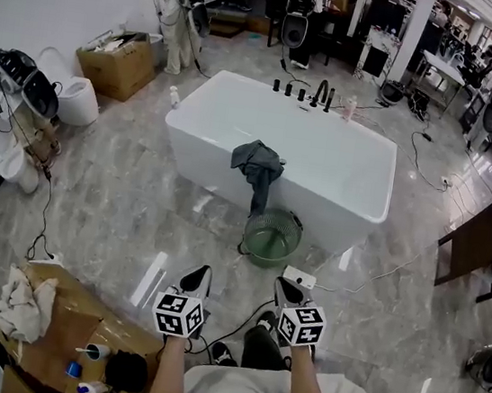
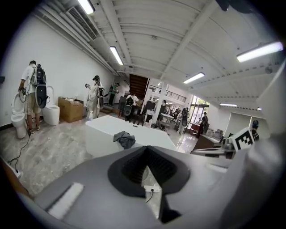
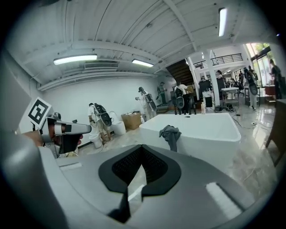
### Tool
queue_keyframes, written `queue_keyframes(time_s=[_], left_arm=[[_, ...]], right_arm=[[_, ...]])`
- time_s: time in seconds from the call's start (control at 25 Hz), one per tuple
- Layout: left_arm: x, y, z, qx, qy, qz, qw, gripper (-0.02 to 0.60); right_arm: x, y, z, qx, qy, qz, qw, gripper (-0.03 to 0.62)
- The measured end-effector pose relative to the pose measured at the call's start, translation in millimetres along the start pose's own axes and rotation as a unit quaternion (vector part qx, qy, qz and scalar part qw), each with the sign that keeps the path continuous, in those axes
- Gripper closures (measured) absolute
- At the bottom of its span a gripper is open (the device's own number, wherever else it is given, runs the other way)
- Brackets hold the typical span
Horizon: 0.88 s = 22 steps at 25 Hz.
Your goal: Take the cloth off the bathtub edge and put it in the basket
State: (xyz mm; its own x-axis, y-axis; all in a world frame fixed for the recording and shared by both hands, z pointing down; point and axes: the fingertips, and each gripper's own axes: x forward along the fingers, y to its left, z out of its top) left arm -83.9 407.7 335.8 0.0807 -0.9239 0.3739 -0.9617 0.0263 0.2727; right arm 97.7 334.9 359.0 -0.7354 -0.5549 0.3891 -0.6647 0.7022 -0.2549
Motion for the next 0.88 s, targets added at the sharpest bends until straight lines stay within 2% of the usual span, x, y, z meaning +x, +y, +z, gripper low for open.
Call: queue_keyframes(time_s=[0.4,0.56,0.76,0.88], left_arm=[[49,5,10,0.017,0.017,0.004,0.9997,0.525],[87,7,31,0.039,0.03,0.006,0.9988,0.525],[135,-5,74,0.05,0.011,0.009,0.9987,0.525],[149,-9,87,0.056,0.008,0.013,0.9983,0.525]], right_arm=[[25,-49,16,0.013,-0.004,-0.012,1.0,0.592],[48,-78,34,0.019,-0.003,-0.008,1.0,0.592],[75,-120,59,0.013,0.0,0.001,1.0,0.592],[90,-138,76,0.018,-0.005,0.005,1.0,0.592]])
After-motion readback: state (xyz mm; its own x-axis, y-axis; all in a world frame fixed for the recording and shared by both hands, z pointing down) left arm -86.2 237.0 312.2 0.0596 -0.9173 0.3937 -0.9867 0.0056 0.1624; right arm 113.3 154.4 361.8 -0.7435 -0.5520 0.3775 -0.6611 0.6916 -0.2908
